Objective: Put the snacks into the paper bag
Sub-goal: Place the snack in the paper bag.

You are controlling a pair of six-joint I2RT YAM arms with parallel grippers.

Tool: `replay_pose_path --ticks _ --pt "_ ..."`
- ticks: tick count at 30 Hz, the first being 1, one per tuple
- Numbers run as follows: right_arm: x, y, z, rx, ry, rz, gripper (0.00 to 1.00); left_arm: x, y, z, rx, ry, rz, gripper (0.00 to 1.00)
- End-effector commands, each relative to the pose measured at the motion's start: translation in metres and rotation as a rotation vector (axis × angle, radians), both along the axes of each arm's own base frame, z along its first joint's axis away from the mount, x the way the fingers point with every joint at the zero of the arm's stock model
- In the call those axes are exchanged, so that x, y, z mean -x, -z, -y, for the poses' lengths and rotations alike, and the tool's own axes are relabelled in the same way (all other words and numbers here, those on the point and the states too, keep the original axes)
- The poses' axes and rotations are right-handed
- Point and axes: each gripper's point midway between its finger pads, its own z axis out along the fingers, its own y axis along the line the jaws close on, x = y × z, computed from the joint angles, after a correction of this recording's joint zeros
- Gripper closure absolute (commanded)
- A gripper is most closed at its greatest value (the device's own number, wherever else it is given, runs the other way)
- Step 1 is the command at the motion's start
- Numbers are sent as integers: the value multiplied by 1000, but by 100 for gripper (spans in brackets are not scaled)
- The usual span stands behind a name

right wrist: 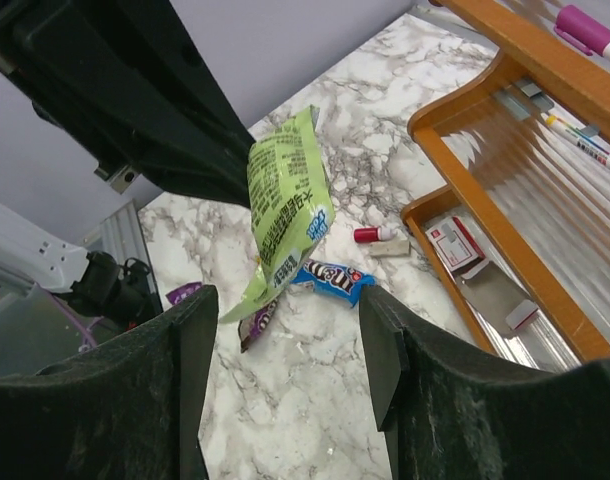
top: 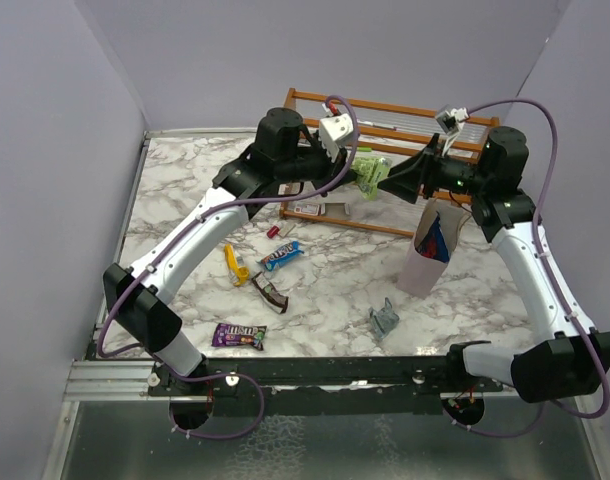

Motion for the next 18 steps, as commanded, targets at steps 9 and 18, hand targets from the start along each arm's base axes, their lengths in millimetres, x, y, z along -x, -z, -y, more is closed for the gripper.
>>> replay_pose_path --ticks 9,18 --pt "-18 8 4 -34 110 -24 72 10 -3 20 55 0 -15 100" --pt "-13 1 12 -28 172 29 99 15 12 17 26 18 -9 88"
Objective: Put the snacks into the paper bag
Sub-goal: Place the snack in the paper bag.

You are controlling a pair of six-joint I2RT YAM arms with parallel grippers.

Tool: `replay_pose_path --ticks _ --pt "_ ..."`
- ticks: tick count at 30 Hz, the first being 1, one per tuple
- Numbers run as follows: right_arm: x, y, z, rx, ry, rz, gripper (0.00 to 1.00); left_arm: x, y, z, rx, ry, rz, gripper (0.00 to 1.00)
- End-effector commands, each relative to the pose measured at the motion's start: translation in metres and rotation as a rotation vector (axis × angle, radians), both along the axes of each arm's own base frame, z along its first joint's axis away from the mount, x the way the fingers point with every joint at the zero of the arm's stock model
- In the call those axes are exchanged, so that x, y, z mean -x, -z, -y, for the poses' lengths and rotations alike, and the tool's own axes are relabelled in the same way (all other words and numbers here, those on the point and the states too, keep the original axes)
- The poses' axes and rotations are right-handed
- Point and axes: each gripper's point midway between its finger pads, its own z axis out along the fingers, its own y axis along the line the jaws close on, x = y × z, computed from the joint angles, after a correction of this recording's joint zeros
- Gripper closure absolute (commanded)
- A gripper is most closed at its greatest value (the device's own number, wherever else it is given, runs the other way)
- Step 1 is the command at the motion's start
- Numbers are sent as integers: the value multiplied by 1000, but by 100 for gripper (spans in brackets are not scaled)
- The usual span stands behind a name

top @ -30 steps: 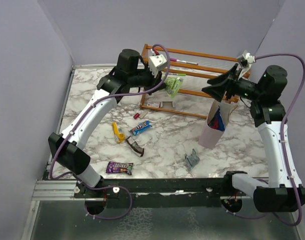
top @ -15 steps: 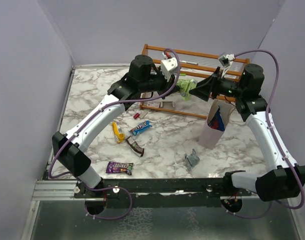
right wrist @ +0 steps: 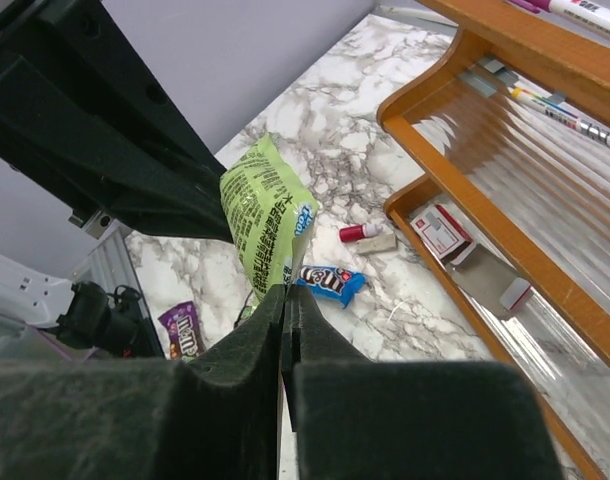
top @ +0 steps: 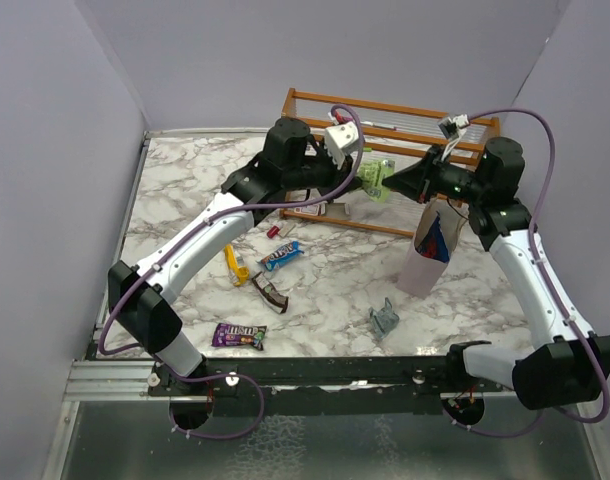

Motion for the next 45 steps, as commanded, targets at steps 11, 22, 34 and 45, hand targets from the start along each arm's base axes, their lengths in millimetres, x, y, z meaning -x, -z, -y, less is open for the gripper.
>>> replay_pose_path --ticks 11,22,34,45 --pt "8 -37 29 119 166 244 99 17 7 -16 -77 38 86 47" --pt "23 -69 98 348 490 364 99 3 35 -65 -282 -124 196 28" --pt "69 -57 142 535 616 331 99 0 36 -88 -340 -198 252 17" --pt "93 -7 149 617 557 173 99 -6 39 -90 -348 -226 271 16"
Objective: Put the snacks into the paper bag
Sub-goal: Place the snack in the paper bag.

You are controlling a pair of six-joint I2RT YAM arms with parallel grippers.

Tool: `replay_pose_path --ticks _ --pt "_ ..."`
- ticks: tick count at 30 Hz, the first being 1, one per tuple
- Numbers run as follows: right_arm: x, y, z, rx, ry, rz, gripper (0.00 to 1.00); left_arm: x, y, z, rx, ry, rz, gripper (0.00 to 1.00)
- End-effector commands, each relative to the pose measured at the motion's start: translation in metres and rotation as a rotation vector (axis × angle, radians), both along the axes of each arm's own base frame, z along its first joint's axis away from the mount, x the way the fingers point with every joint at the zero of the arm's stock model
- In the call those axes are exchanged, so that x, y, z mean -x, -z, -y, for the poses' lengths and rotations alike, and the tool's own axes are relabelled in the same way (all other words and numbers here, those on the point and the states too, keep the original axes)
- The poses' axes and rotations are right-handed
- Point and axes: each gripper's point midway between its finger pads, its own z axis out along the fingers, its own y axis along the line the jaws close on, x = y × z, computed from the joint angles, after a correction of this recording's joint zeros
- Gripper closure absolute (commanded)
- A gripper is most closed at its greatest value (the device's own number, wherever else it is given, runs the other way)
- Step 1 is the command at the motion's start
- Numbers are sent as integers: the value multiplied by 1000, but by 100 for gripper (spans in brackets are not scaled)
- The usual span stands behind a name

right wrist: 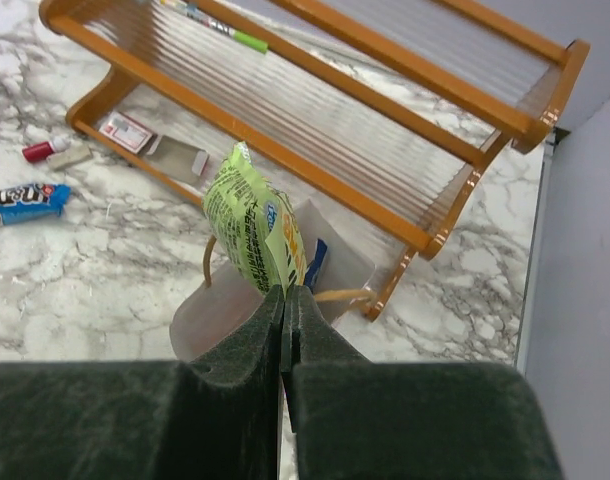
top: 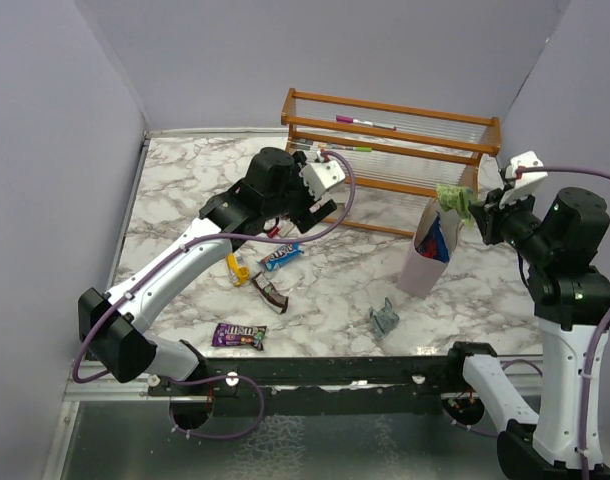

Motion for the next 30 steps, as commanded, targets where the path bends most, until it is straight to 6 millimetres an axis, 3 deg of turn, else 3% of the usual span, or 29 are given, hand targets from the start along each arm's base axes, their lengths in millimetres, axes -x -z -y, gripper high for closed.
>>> replay_pose_path --ticks 1,10,15,24,30 --pt "15 25 2 45 -19 -77 99 -4 -15 -3 19 -23 60 16" --pt "20 58 -12 60 -142 -210 99 -7 -10 -2 8 -24 54 16" --pt "8 71 -3 71 -101 -279 99 -7 -12 -2 9 -22 59 16" --pt "-1 77 4 84 -73 -315 99 -9 -15 -3 7 -26 79 16" --pt "8 68 -1 106 -116 -264 99 -9 -14 -3 3 -25 78 16"
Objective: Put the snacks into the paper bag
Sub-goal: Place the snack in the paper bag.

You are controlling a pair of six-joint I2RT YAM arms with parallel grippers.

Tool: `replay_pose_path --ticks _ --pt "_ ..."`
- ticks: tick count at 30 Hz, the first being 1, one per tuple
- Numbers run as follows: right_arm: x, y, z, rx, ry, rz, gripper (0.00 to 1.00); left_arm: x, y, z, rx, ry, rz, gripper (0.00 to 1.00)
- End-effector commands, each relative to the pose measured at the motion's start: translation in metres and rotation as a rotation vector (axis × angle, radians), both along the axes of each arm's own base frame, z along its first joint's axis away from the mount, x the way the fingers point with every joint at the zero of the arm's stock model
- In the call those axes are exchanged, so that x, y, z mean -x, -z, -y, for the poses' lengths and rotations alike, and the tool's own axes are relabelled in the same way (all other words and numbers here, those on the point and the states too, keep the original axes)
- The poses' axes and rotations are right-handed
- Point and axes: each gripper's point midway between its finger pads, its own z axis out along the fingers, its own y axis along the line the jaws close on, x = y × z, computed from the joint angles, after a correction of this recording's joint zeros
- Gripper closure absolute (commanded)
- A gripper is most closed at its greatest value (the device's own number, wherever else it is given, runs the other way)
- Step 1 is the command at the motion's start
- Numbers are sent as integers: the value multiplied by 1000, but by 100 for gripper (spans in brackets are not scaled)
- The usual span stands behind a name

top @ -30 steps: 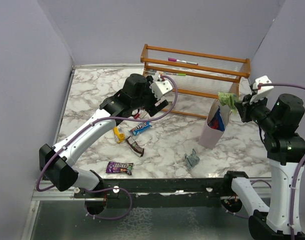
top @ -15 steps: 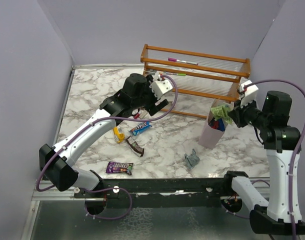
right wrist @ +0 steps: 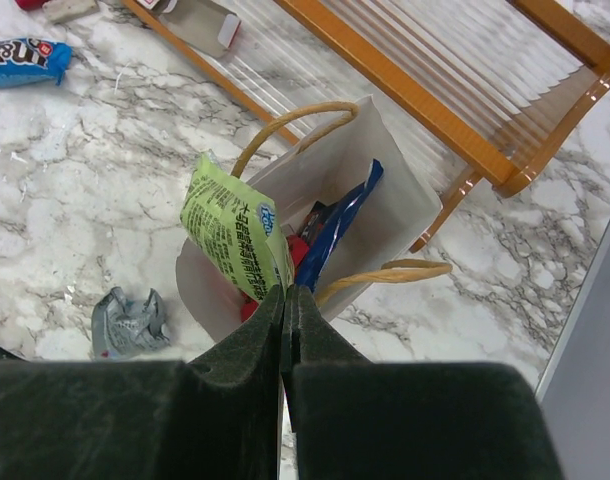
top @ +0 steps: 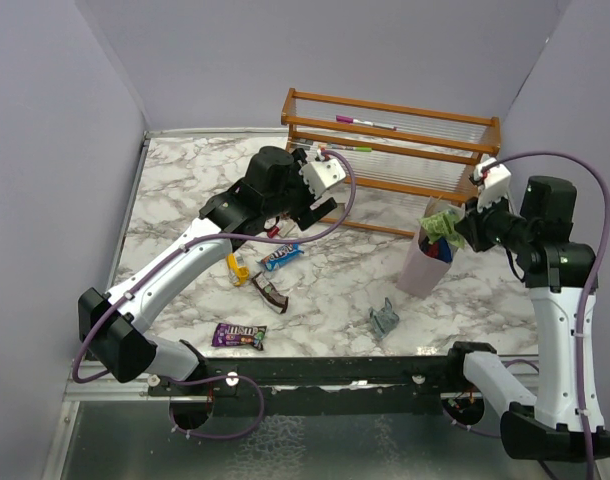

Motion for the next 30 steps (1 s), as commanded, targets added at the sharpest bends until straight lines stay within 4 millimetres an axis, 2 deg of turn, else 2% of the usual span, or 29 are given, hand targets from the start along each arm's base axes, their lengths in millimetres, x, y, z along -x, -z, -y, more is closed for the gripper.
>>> replay_pose_path --ticks 1,6,12,25,30 --pt "12 -12 0 29 -28 49 99 -3 -9 -2 8 -15 39 16" --pt "29 -9 -7 45 -97 52 99 -4 -11 -2 8 -13 47 16" --pt "40 0 -4 79 -101 48 99 -3 -11 -1 10 -5 45 16" --pt "26 4 10 102 -18 27 99 -1 -9 0 6 5 39 16" --pt "15 5 17 91 52 14 99 -2 -9 0 6 4 41 16"
